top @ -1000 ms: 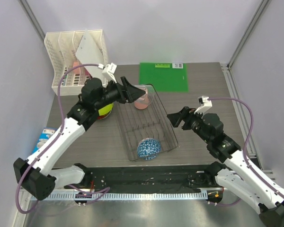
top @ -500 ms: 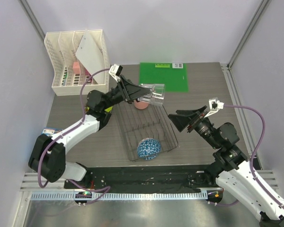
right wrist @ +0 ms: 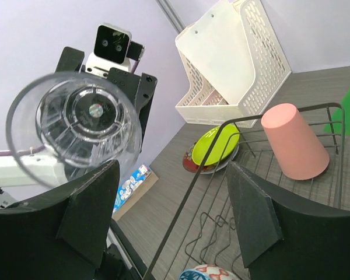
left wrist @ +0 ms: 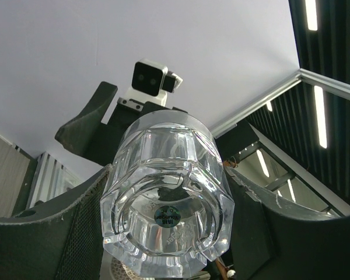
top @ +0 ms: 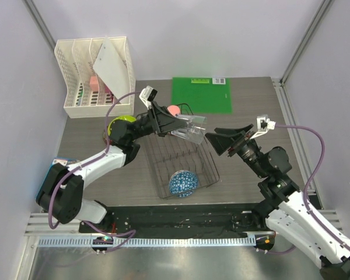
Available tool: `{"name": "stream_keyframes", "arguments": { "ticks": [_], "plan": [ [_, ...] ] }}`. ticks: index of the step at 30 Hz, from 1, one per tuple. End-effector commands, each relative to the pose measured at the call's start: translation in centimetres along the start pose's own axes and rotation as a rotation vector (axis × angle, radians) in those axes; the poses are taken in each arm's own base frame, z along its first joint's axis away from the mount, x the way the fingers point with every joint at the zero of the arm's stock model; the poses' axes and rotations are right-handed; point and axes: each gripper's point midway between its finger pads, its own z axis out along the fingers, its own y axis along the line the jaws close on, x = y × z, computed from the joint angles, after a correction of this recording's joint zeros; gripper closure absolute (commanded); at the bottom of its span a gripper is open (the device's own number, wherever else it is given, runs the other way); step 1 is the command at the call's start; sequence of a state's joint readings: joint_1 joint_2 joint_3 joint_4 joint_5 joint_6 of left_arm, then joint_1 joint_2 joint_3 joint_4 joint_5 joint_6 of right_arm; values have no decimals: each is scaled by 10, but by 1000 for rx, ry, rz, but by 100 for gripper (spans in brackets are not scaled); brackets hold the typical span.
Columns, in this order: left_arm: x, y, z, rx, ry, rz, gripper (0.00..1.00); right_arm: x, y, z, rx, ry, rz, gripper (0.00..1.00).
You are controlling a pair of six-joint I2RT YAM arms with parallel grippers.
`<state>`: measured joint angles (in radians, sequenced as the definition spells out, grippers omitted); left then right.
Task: Unload the mixed dishes from the dish rack
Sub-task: Pick up the cup from the dish rack.
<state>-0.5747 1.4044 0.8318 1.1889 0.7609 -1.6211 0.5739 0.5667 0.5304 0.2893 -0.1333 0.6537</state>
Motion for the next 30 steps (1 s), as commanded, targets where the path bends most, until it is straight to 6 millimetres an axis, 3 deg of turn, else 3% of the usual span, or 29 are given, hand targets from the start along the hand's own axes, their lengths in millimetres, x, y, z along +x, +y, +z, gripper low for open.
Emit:
{"name": "stream_keyframes", "arguments": {
  "ticks": [1,5,9,14,16,17,18,19,20,21,22,23,24,25,26,27,28,29,30],
  "plan": [
    [10,-12,-2,55,21,37,100,-32,27,16,-98,-91,-5,22],
    [15,-3,-3,40,27,18,100,-26,33,33,-138,-48,15,27],
    [21,4,-2,32,38,4,100,-3,26,51,-136,60,40,78],
    [24,10,-3,21,51,6,99,1,21,48,-104,81,33,99],
    [23,15,-2,9,57,-5,89,2,14,45,-68,86,17,99],
    [22,17,-2,0,58,-12,51,-4,18,42,-69,71,5,99],
    [21,22,-3,-19,54,-27,35,-6,17,40,-59,68,-12,99],
    [16,33,-5,-67,41,-61,1,-5,12,37,-33,80,-22,99],
    [12,42,-8,-107,24,-76,0,-17,15,34,-16,43,-38,99],
    [6,46,-11,-142,-9,-86,0,-18,8,30,24,50,-65,99],
    [-4,72,-24,-262,-56,-149,0,-23,6,27,48,40,-79,99],
    [-7,85,-34,-321,-89,-160,0,-37,3,26,92,0,-97,99],
    [-16,93,-43,-368,-148,-107,0,-39,-2,21,135,5,-109,99],
    [-21,88,-53,-395,-192,-81,0,-43,-5,19,160,2,-135,99],
    [-24,95,-67,-458,-233,-88,0,-57,-7,18,211,-33,-148,99],
    [-23,104,-79,-509,-257,-62,0,-57,-30,13,337,-24,-159,99],
    [-31,90,-84,-513,-305,-13,0,-60,-41,11,405,-26,-177,99],
    [-28,98,-95,-581,-314,-24,0,-73,-44,9,456,-49,-187,99],
    [-30,93,-96,-600,-317,3,0,-71,-70,5,592,-35,-210,99]
  ]
}}
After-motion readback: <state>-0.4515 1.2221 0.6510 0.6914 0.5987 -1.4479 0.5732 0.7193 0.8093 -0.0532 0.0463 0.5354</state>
